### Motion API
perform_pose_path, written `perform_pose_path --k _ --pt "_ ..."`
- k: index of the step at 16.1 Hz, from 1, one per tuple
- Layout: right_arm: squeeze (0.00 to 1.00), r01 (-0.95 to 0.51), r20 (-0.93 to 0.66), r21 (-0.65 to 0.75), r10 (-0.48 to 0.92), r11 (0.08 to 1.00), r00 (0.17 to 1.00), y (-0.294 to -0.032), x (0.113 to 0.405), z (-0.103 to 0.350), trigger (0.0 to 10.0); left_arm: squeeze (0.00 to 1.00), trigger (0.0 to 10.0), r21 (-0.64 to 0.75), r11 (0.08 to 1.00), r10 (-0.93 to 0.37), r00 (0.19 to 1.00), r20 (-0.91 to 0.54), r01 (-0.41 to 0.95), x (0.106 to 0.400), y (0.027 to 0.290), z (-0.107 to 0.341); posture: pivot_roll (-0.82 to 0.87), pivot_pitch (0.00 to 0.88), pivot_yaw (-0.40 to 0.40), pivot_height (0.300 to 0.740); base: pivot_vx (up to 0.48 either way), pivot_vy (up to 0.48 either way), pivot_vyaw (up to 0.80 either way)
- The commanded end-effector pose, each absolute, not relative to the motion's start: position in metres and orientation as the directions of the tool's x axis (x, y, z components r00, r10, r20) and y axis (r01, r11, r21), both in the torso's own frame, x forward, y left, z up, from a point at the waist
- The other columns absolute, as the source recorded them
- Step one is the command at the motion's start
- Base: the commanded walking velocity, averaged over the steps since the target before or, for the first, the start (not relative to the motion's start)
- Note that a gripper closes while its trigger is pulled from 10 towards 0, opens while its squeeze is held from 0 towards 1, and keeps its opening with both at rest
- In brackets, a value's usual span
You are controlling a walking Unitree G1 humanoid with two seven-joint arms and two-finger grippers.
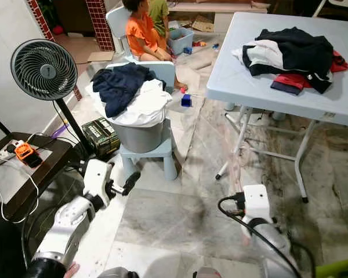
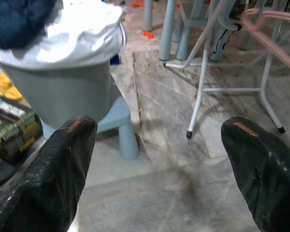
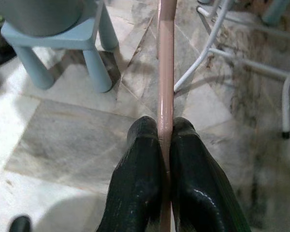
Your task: Hang hanger
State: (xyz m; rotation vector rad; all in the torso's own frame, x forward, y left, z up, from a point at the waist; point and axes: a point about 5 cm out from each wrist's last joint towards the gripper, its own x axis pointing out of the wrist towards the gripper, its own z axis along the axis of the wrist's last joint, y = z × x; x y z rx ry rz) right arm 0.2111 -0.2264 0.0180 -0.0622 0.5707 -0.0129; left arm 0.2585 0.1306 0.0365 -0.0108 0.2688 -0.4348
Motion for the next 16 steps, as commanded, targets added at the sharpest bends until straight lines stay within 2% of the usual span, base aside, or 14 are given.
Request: perform_pose_path --k 1,9,12,14,16 --pt "0.00 0.042 -0.528 -0.059 -0.067 0.997 0.847 -0.227 0.213 0.024 10.0 0.00 10.0 -0.084 0.908 -0.418 0.876 -0.240 0.410 0.261 0.131 0.042 -0.07 0.000 0.059 0.740 0.000 0.000 -0.41" --pt "0.00 0.222 -0.518 -0.060 -0.220 0.973 0.827 -0.240 0.211 0.030 10.0 0.00 10.0 -0.119 0.888 -0.460 0.856 -0.235 0.445 0.267 0.125 0.051 -0.07 0.000 0.061 0.740 0.000 0.421 -0.73" --pt "0.00 0.221 -0.517 -0.064 -0.222 0.973 0.827 -0.237 0.212 0.031 10.0 0.00 10.0 -0.104 0.881 -0.473 0.853 -0.221 0.462 0.271 0.125 0.056 -0.08 0.000 0.068 0.740 0.000 0.451 -0.74" --pt "0.00 0.221 -0.513 -0.067 -0.224 0.973 0.829 -0.236 0.213 0.032 10.0 0.00 10.0 -0.130 0.880 -0.476 0.851 -0.222 0.458 0.272 0.125 0.056 -0.08 0.000 0.069 0.740 0.272 0.398 -0.76" --pt "0.00 0.225 -0.503 -0.064 -0.226 0.972 0.834 -0.236 0.215 0.033 10.0 0.00 10.0 -0.144 0.875 -0.483 0.850 -0.208 0.462 0.272 0.124 0.058 -0.08 0.000 0.068 0.740 0.000 0.000 -0.75"
